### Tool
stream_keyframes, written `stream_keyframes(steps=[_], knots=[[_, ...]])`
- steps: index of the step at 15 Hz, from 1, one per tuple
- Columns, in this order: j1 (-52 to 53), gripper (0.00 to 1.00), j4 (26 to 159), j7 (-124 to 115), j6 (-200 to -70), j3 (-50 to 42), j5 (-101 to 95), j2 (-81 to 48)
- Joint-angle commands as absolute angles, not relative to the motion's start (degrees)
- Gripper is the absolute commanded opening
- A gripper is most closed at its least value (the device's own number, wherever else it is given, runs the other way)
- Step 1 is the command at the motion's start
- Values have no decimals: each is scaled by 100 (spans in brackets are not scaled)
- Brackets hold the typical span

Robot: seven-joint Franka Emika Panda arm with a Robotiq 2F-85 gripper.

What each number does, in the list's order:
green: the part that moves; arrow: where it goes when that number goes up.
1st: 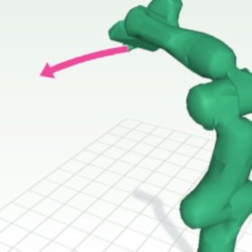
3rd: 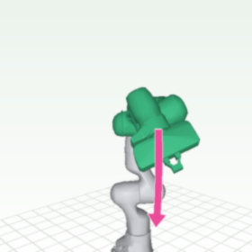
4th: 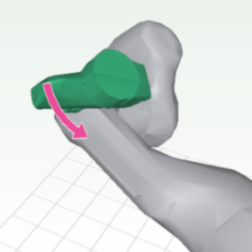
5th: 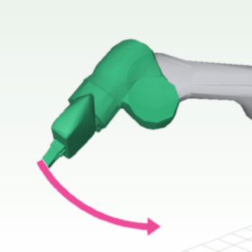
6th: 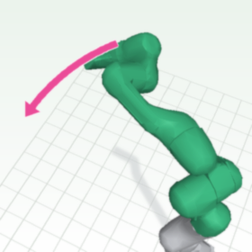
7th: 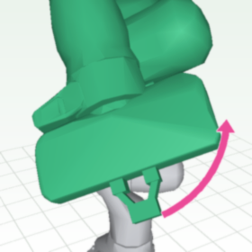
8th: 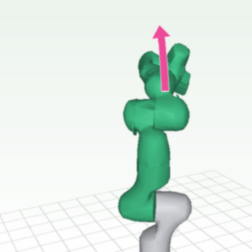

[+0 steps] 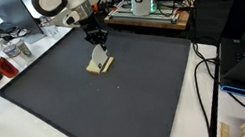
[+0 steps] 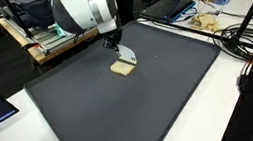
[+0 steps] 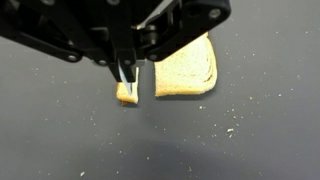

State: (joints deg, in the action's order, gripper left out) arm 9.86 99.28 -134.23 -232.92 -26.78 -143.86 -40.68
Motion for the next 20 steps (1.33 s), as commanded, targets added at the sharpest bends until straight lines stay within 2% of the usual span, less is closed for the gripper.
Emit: stream_keyframes(steps=[1,6,11,13,14,15,19,20], knots=[[1784,1,10517,-13630,-23141,-3466,-14376,-3467],[3366,1,10621,-14379,-23084,-4831,-14393,-3410],[5111,1,10342,-15575,-23287,-6229,-14398,-3954],[5405,1,10253,-16076,-23517,-6371,-14392,-4103],[5169,1,10401,-15610,-23291,-6149,-14359,-3832],[5304,4,10387,-15599,-23311,-6187,-14358,-3877],[5181,4,10380,-15571,-23284,-6110,-14400,-3867],[5153,1,10380,-15566,-23283,-6109,-14401,-3867]])
